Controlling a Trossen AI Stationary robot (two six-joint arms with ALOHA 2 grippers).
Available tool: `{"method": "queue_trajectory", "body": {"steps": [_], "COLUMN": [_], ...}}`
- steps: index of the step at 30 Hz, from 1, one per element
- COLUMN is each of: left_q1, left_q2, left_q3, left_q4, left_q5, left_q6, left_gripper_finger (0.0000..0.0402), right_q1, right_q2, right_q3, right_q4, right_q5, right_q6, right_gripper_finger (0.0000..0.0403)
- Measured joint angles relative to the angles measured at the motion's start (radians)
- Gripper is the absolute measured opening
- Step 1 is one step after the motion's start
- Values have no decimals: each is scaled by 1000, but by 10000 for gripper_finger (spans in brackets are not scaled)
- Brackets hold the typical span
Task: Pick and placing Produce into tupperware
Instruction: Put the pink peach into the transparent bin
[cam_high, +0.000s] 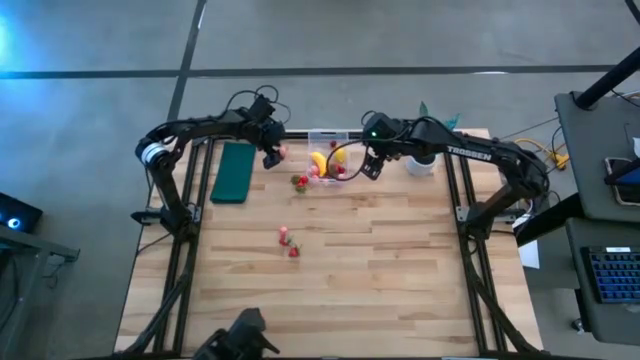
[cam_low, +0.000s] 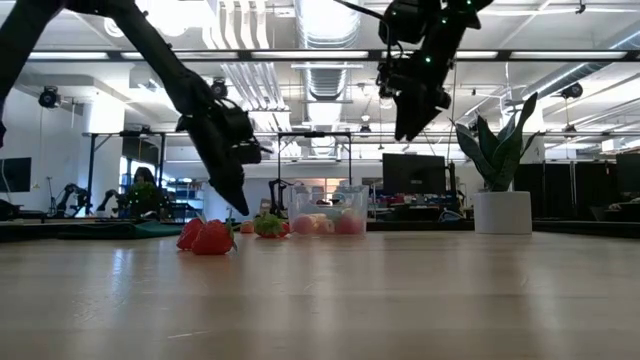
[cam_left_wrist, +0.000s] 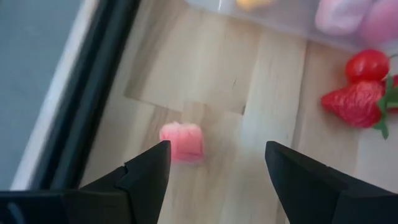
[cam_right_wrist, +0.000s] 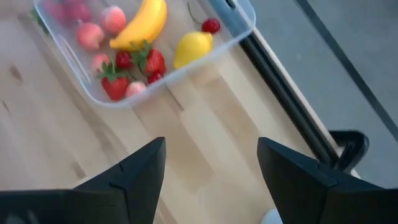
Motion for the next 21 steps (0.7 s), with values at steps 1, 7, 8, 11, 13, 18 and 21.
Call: {"method": "queue_trajectory", "body": {"steps": [1,7,8,11,13,18,21], "left_q1": [-1,-6,-6,-6,-8,-11,-13], "left_q2": [6,36,43,54,58,72,82], "left_q3": [0,21,25,35,39,45,45], "left_q4": [-2,7,6,7,10,27,31], "left_q5": [-1,-101,-118,-128,-128,-124,-109], "left_q6": [0,3,2,2,2,0,0], "left_gripper_finger": [246,246,246,246,246,246,246], "right_q1": [0,0,0,0,0,0,0], "right_q2": [-11,-79,-91,-121,-139,-174,-183], "right_q3": [-21,-131,-147,-186,-207,-250,-262], "right_q4": [12,89,102,128,139,162,168], "right_q5": [7,19,19,19,19,19,20], "right_q6": [5,46,52,68,75,83,88], "right_gripper_finger": [246,245,244,242,240,242,241]}}
